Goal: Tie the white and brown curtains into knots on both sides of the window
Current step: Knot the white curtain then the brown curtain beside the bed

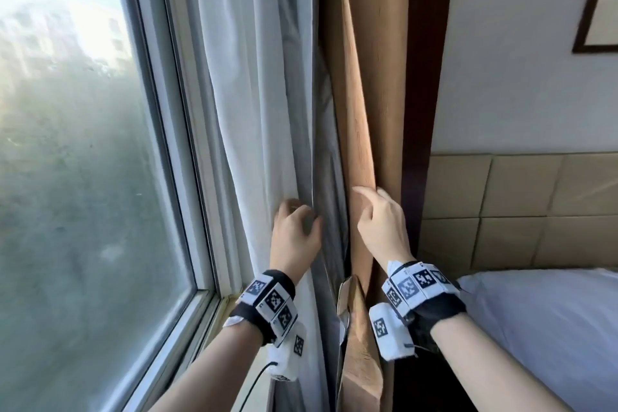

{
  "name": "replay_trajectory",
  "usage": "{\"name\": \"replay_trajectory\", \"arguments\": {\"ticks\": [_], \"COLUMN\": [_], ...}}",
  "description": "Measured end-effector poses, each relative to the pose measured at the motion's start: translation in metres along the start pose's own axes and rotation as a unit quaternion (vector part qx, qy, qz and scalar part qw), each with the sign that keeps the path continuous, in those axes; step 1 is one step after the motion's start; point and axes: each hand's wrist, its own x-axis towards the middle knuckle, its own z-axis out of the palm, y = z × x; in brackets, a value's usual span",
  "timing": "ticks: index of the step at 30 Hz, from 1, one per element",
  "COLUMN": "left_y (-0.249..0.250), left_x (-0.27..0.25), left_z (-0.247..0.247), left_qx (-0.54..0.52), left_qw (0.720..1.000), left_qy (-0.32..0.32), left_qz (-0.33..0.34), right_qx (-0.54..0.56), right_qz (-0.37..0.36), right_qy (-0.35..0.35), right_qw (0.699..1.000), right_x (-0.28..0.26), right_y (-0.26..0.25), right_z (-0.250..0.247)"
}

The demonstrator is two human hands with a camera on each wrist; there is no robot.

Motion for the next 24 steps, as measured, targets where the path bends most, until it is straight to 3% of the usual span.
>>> {"name": "replay_trajectory", "arguments": {"ticks": [5,7,9,12,15,17,19,21,24], "left_y": [0.018,0.03,0.037,0.028,0.014,0.003,-0.003,-0.005,0.005], "left_x": [-0.02,-0.03,-0.038,-0.041,-0.039,-0.034,-0.03,-0.033,-0.046], "left_z": [0.013,0.019,0.022,0.013,-0.011,-0.018,-0.017,-0.009,0.003], "left_qx": [0.066,0.059,0.037,-0.017,-0.036,0.002,-0.003,-0.023,0.043], "left_qw": [0.992,0.983,0.976,0.989,0.993,0.984,0.989,0.994,0.997], "left_qy": [-0.09,-0.143,-0.179,-0.109,0.099,0.175,0.136,0.076,0.051], "left_qz": [0.055,0.097,0.121,0.101,0.059,0.01,-0.057,-0.077,0.043], "right_qx": [0.093,0.074,0.027,0.022,0.026,0.019,0.018,0.018,0.03], "right_qz": [0.067,0.084,0.084,0.066,0.073,0.07,0.055,0.05,0.061], "right_qy": [-0.097,-0.136,-0.118,-0.054,-0.047,-0.055,-0.056,-0.05,-0.054], "right_qw": [0.989,0.984,0.989,0.996,0.996,0.996,0.997,0.997,0.996], "right_x": [-0.007,-0.012,-0.016,-0.018,-0.02,-0.023,-0.026,-0.027,-0.028], "right_y": [-0.015,-0.022,-0.022,-0.013,-0.004,0.0,0.001,0.0,-0.003], "right_z": [-0.013,-0.012,-0.008,-0.013,-0.023,-0.024,-0.022,-0.019,-0.013]}}
